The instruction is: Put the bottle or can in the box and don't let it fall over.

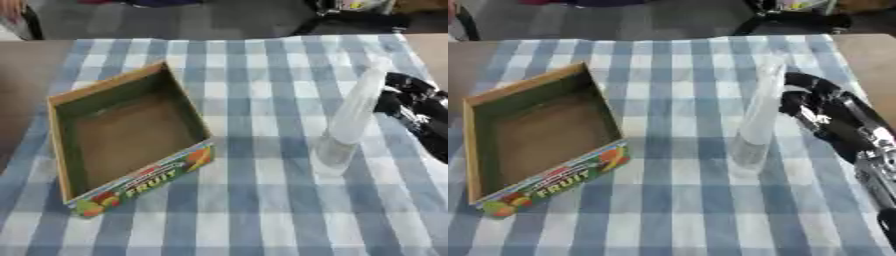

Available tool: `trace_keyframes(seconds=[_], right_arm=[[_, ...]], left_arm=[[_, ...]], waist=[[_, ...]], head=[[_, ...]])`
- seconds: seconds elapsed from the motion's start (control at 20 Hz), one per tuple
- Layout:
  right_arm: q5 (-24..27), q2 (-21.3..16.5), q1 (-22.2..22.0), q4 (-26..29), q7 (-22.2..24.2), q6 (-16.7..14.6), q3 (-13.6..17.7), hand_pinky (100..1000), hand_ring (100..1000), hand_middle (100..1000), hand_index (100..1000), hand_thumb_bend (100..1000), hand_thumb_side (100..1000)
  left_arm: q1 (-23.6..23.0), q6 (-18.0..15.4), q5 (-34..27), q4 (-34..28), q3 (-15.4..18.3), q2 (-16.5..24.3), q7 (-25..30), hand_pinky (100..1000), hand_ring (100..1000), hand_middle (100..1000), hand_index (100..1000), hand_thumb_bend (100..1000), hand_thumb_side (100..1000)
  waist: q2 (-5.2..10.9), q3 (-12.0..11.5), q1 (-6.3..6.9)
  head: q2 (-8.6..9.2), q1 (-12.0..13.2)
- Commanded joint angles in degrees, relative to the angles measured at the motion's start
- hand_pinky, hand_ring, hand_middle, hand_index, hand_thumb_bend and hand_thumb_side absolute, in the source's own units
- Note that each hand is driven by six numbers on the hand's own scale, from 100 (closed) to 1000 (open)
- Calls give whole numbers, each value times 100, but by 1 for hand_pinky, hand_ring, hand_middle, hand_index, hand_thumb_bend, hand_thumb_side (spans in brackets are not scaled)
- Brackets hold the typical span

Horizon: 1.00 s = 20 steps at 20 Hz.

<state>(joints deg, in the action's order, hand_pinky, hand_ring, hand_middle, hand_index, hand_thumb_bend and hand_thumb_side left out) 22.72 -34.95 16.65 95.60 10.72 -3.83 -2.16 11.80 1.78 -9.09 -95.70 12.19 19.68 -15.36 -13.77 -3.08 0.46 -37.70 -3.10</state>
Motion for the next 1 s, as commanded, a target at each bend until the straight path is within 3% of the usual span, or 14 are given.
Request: trace_keyframes(seconds=[0.05, 0.4, 1.0], right_arm=[[64, -114, 48, 119, -12, -59, 99, 771, 826, 871, 867, 348, 400], [223, -185, -17, 148, -2, -200, 197, 770, 828, 872, 868, 369, 384], [270, -264, -88, 138, 481, -552, 231, 770, 823, 863, 873, 373, 374]], left_arm=[[64, -6, -16, -81, 3, 175, 19, 864, 518, 699, 774, 767, 542], [47, -5, -16, -75, 0, 183, 22, 864, 518, 699, 774, 767, 540], [29, -9, -18, -72, 0, 192, 32, 864, 518, 699, 774, 769, 539]], waist=[[52, 9, 4], [55, 31, 5], [58, 48, 4]], head=[[16, 8], [16, 18], [12, 16]])
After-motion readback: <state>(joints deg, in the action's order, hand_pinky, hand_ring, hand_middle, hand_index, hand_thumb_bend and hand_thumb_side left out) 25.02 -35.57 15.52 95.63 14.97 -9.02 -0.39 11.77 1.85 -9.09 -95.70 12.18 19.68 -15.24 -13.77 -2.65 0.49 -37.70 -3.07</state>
